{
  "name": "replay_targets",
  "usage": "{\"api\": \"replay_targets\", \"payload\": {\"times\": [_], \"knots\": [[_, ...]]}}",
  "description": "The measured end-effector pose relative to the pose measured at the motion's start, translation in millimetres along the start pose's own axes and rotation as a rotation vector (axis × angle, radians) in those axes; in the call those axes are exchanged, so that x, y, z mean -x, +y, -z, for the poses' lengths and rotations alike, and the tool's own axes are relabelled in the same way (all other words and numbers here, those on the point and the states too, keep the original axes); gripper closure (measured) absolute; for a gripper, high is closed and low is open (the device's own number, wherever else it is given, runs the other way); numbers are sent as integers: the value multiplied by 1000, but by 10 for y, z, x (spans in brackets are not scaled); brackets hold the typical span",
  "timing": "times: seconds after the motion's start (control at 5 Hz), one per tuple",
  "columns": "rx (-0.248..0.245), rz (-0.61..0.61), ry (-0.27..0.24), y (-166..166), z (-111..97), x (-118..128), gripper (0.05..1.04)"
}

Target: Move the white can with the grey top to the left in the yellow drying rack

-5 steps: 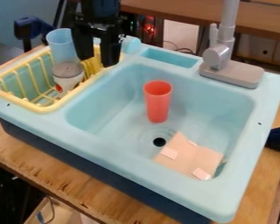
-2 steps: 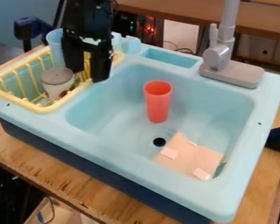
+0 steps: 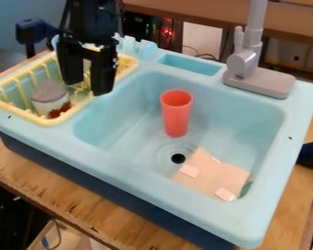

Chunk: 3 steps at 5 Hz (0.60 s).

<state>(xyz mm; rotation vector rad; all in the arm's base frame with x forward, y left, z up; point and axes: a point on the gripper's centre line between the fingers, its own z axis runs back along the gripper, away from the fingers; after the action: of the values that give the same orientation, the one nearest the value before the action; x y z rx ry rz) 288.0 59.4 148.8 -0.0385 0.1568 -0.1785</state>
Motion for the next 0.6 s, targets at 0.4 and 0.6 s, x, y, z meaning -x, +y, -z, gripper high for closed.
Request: {"api": "replay_targets", "payload": {"times": [0.4,0.6], "knots": [[14,-3,18,-31,18,63,83],[15,-11,1,-32,-47,34,83]]}}
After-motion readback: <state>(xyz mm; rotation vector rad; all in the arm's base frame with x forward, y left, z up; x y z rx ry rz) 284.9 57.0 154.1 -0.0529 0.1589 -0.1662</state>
